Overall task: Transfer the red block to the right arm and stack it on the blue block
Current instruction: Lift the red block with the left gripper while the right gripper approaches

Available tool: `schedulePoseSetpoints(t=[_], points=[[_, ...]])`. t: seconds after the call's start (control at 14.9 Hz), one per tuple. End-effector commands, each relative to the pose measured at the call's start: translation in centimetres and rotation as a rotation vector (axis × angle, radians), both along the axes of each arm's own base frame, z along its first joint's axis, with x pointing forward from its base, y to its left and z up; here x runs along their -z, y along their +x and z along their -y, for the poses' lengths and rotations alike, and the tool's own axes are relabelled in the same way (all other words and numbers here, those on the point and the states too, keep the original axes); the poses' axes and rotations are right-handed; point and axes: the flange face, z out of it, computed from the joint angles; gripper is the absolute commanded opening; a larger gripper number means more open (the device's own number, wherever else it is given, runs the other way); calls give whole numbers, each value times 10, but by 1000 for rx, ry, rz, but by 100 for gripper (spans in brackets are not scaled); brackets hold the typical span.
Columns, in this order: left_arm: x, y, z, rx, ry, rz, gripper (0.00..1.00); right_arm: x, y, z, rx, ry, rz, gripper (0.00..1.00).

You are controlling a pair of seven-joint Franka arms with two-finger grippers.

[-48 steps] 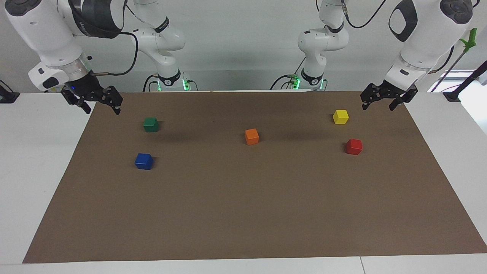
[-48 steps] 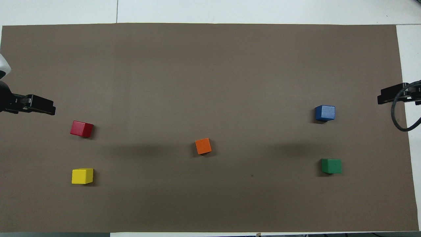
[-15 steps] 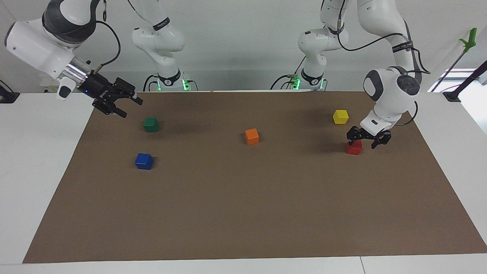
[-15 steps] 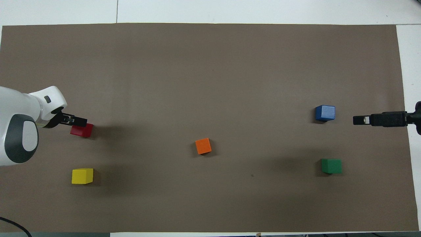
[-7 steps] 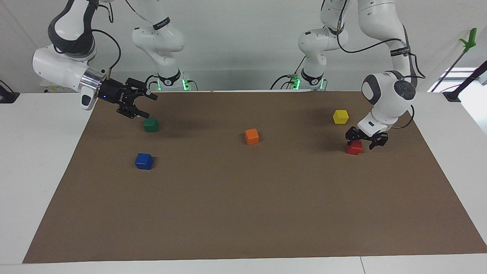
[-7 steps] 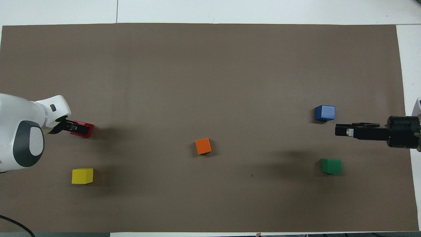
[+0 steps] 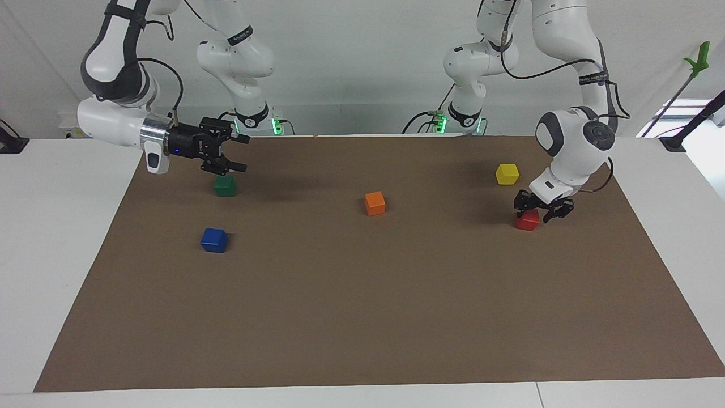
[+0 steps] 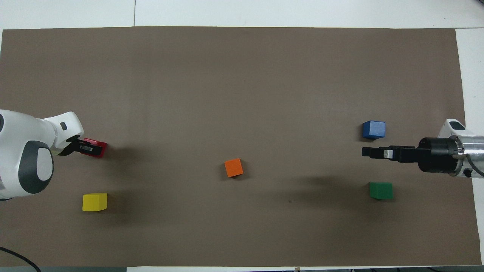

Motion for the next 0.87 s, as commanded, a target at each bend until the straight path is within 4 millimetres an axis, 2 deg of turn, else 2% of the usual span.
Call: schedulePoseSetpoints(t=[0.0,0.13,0.27,0.47,0.6,0.8], points=[[2,-6,2,-25,6,17,4,9,-1,-28,15,147,-2,100],[0,-2,8,-105,6,19,0,10,1,-54,21,217,-8,100],[-17,8,15,-161,7,21,0,9,-1,-76,32,278,-17,100],[-71,31,17,-316,13,-26,0,13,-5,-104,34,354,-39,100],[-102,40,41,-426,-6,-58,0,11,-8,-119,39,401,-45,100],[-132,45,61,-686,-72,-99,0,16,-15,-157,48,515,-53,100]])
